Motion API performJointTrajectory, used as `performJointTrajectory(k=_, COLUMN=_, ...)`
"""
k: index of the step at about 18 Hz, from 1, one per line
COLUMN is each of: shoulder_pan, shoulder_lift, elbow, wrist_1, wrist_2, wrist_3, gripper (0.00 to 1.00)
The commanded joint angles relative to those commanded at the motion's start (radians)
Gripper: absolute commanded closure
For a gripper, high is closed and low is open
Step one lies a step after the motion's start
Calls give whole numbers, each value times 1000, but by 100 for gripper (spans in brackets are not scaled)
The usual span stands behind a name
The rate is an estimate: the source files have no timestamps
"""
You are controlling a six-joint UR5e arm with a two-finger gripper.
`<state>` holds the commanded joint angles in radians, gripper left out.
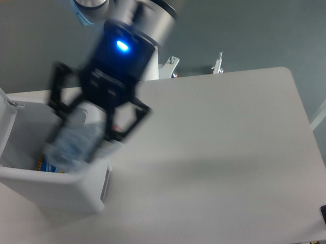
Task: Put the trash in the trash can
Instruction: 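Lift the bottle and carry it over the trash bin, then lower the bottle into the bin and open the gripper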
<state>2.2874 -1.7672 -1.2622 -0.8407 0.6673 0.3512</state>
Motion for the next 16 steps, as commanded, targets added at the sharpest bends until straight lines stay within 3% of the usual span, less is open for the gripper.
performJointTrajectory(k=5, shoulder_pan=-89, shoulder_lift=22, elbow=-144, wrist_1=34, wrist_2=3, wrist_3=141, gripper=59)
performJointTrajectory(k=6, shoulder_pan=-94, shoulder_lift=25, elbow=-163, wrist_1=34, wrist_2=3, wrist_3=169, gripper=54)
performJointTrajectory(k=8, shoulder_pan=-94, shoulder_lift=25, elbow=-190, wrist_1=35, wrist_2=3, wrist_3=199, gripper=29)
performJointTrajectory(k=9, shoulder_pan=-94, shoulder_lift=25, elbow=-195, wrist_1=35, wrist_2=3, wrist_3=201, gripper=0)
performJointTrajectory(k=14, shoulder_pan=-74, shoulder_lift=20, elbow=-203, wrist_1=35, wrist_2=5, wrist_3=201, gripper=0)
performJointTrajectory(k=15, shoulder_pan=-16, shoulder_lift=20, elbow=-216, wrist_1=35, wrist_2=5, wrist_3=204, gripper=0)
performJointTrajectory(k=16, shoulder_pan=110, shoulder_lift=17, elbow=-233, wrist_1=34, wrist_2=9, wrist_3=207, gripper=0)
